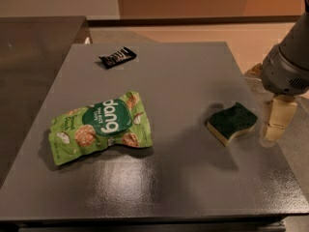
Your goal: Pick sponge
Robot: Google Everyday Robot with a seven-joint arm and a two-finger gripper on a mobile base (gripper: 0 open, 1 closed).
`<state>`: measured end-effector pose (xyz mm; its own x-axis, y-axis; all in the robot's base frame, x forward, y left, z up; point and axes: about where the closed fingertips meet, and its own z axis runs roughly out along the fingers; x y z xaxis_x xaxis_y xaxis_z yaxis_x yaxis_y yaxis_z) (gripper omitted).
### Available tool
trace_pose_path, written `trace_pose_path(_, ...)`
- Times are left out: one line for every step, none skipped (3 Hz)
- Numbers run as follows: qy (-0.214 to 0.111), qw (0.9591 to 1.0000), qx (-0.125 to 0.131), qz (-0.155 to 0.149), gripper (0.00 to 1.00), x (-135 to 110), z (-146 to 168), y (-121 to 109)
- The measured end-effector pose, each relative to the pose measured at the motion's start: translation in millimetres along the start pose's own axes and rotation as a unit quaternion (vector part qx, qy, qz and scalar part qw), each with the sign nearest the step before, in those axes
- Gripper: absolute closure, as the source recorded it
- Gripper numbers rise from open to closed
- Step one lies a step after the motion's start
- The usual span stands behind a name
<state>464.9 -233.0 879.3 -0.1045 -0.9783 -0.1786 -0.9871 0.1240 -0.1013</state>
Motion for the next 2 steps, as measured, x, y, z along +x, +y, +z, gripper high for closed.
trace_pose_path(-0.008,0.9999,-0.007,-0.003,0.0,-3.8,10.1,3.4)
trace_pose_path(-0.014,0.9998,-0.014,-0.007,0.0,-10.4,20.6,2.8)
